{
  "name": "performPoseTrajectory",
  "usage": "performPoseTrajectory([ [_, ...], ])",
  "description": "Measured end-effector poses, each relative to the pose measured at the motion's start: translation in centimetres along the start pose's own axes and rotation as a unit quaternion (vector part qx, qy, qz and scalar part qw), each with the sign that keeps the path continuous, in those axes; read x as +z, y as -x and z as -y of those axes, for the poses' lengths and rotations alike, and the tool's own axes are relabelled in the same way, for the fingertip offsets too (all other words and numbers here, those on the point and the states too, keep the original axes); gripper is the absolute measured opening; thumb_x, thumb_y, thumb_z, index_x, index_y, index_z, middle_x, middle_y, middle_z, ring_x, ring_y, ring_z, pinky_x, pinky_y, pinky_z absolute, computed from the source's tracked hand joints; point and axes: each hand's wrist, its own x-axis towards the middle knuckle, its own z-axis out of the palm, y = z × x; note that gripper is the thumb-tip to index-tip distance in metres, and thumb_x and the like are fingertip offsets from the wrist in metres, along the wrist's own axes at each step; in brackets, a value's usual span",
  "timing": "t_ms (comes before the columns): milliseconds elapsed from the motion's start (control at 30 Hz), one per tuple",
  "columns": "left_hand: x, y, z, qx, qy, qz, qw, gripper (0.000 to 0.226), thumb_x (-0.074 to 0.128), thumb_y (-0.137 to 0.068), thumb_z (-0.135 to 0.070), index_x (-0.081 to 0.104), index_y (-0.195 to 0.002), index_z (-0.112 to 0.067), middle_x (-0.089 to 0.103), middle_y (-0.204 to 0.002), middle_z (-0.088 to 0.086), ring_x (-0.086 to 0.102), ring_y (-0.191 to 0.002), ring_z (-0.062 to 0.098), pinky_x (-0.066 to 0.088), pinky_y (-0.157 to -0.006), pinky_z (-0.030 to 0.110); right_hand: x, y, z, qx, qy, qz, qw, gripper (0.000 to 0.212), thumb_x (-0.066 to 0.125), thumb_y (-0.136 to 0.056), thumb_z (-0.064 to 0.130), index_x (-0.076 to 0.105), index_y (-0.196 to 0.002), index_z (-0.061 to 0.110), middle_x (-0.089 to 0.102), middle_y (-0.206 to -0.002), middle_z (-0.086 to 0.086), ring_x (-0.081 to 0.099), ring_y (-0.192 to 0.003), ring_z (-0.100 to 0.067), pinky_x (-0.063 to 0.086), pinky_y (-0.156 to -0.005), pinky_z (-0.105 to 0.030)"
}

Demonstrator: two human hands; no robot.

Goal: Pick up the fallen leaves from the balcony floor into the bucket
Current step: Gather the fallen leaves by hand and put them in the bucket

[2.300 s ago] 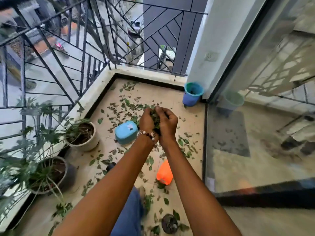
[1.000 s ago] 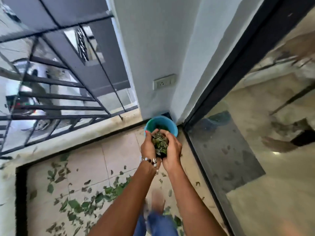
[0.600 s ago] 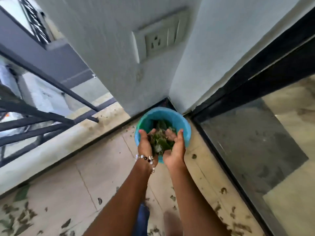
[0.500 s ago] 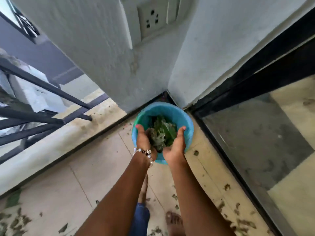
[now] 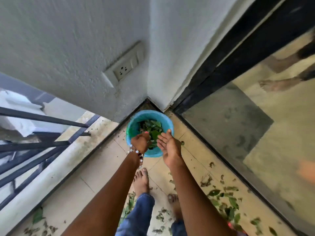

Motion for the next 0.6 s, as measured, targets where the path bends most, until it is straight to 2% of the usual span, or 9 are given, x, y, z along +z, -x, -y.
performPoseTrajectory([
  [33, -0.2, 0.6, -0.1, 0.008, -0.014, 0.007, 1.0, 0.009, 0.049, -0.098, -0.006, 0.057, -0.095, -0.006, 0.066, -0.101, 0.022, 0.059, -0.08, 0.027, 0.055, -0.068, 0.03, 0.2, 1.0, 0.2, -0.008, 0.022, 0.002, 1.0, 0.043, 0.048, -0.101, 0.034, 0.057, -0.125, -0.001, 0.062, -0.124, -0.019, 0.064, -0.099, -0.026, 0.053, -0.083, -0.029],
  [100, -0.1, 4.8, -1.7, 0.052, -0.056, 0.027, 0.997, 0.008, 0.049, -0.099, -0.006, 0.055, -0.096, -0.005, 0.063, -0.083, 0.017, 0.06, -0.062, 0.023, 0.049, -0.045, 0.021, -0.5, 5.4, 2.3, -0.037, 0.025, -0.007, 0.999, 0.029, 0.054, -0.099, 0.029, 0.064, -0.112, 0.006, 0.069, -0.108, -0.015, 0.066, -0.083, -0.021, 0.053, -0.07, -0.026],
  [133, -0.1, 7.4, -2.4, 0.074, -0.095, 0.036, 0.992, 0.009, 0.05, -0.099, -0.007, 0.058, -0.098, -0.004, 0.063, -0.081, 0.016, 0.061, -0.06, 0.021, 0.047, -0.043, 0.02, -1.2, 8.3, 3.5, -0.058, 0.018, -0.013, 0.998, 0.023, 0.056, -0.098, 0.028, 0.066, -0.104, 0.008, 0.07, -0.099, -0.013, 0.066, -0.079, -0.02, 0.052, -0.067, -0.026],
  [200, 0.3, 12.2, -3.2, 0.129, -0.181, 0.045, 0.974, 0.016, 0.052, -0.097, -0.007, 0.063, -0.106, 0.0, 0.065, -0.086, 0.013, 0.065, -0.072, 0.026, 0.056, -0.061, 0.029, -2.9, 14.4, 5.9, -0.096, -0.017, -0.021, 0.995, 0.018, 0.057, -0.097, 0.026, 0.066, -0.096, 0.012, 0.071, -0.086, -0.008, 0.065, -0.073, -0.018, 0.049, -0.063, -0.026],
  [267, 1.2, 16.2, -4.0, 0.179, -0.242, 0.054, 0.952, 0.017, 0.055, -0.094, -0.011, 0.068, -0.103, -0.004, 0.068, -0.084, 0.008, 0.067, -0.08, 0.029, 0.057, -0.08, 0.042, -5.3, 19.2, 7.9, -0.131, -0.068, -0.027, 0.989, 0.017, 0.056, -0.097, 0.026, 0.066, -0.092, 0.014, 0.071, -0.082, -0.005, 0.064, -0.067, -0.014, 0.048, -0.059, -0.023],
  [367, 3.9, 22.5, -4.1, 0.225, -0.271, 0.082, 0.932, 0.017, 0.059, -0.085, -0.025, 0.072, -0.082, -0.015, 0.072, -0.073, 0.005, 0.068, -0.066, 0.025, 0.058, -0.076, 0.043, -10.3, 26.0, 10.7, -0.187, -0.133, -0.04, 0.972, 0.015, 0.056, -0.097, 0.023, 0.066, -0.09, 0.016, 0.071, -0.071, 0.0, 0.063, -0.058, -0.01, 0.046, -0.053, -0.02],
  [467, 8.5, 28.3, -2.8, 0.304, -0.298, 0.119, 0.897, 0.017, 0.062, -0.087, -0.019, 0.07, -0.073, -0.025, 0.072, -0.069, 0.004, 0.069, -0.067, 0.02, 0.057, -0.081, 0.042, -16.5, 31.9, 12.0, -0.249, -0.196, -0.073, 0.946, 0.014, 0.056, -0.097, 0.017, 0.065, -0.089, 0.012, 0.069, -0.062, 0.001, 0.061, -0.052, -0.011, 0.043, -0.05, -0.021],
  [533, 12.6, 35.6, -1.3, 0.329, -0.307, 0.168, 0.877, 0.022, 0.057, -0.093, -0.012, 0.069, -0.08, -0.024, 0.07, -0.069, 0.005, 0.068, -0.061, 0.014, 0.06, -0.067, 0.033, -21.8, 35.7, 12.2, -0.293, -0.215, -0.101, 0.926, 0.016, 0.054, -0.098, 0.017, 0.065, -0.09, 0.01, 0.068, -0.062, 0.002, 0.059, -0.05, -0.009, 0.042, -0.05, -0.022],
  [600, 16.5, 41.1, 1.0, 0.328, -0.306, 0.243, 0.86, 0.023, 0.043, -0.099, -0.001, 0.061, -0.088, -0.01, 0.064, -0.084, 0.018, 0.061, -0.046, 0.001, 0.048, -0.042, 0.016, -26.8, 39.2, 11.7, -0.324, -0.221, -0.13, 0.911, 0.015, 0.054, -0.098, 0.016, 0.066, -0.095, 0.007, 0.068, -0.063, 0.003, 0.058, -0.052, -0.009, 0.042, -0.05, -0.022],
])
